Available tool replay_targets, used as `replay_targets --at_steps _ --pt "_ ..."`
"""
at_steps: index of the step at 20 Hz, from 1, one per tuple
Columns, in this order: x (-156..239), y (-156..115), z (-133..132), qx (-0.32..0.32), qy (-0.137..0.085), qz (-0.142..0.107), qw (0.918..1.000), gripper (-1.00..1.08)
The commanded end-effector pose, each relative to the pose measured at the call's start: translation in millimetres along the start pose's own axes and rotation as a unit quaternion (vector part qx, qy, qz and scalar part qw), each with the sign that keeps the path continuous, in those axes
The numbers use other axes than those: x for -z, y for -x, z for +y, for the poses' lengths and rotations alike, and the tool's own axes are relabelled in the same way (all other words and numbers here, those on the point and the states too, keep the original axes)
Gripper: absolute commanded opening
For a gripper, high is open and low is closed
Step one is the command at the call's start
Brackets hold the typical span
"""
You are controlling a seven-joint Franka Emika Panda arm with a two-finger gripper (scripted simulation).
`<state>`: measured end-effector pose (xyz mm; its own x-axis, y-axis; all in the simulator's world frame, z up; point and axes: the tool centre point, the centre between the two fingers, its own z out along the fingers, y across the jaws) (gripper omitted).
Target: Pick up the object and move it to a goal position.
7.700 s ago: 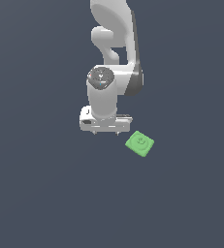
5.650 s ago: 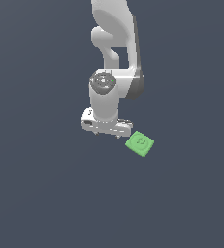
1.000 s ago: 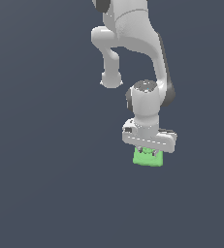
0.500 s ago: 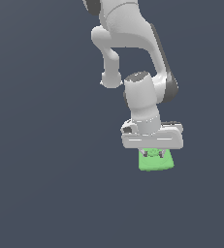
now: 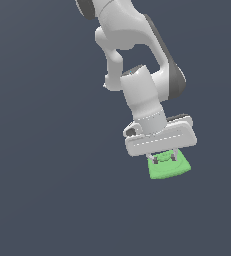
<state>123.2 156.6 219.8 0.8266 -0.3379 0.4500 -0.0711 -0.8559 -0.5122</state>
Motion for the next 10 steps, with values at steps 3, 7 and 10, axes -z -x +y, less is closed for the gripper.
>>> replay_targets --at_steps 3,7,10 --pt "12.1 -15.5 -12.3 0.019 -0.032 0.017 0.9992 -1.00" --pt "23.5 -28.1 -22.7 0.036 -0.059 0.031 0.9971 -1.00" --pt "32.8 -37.2 -30.5 0.049 -0.080 0.041 0.9947 -1.00"
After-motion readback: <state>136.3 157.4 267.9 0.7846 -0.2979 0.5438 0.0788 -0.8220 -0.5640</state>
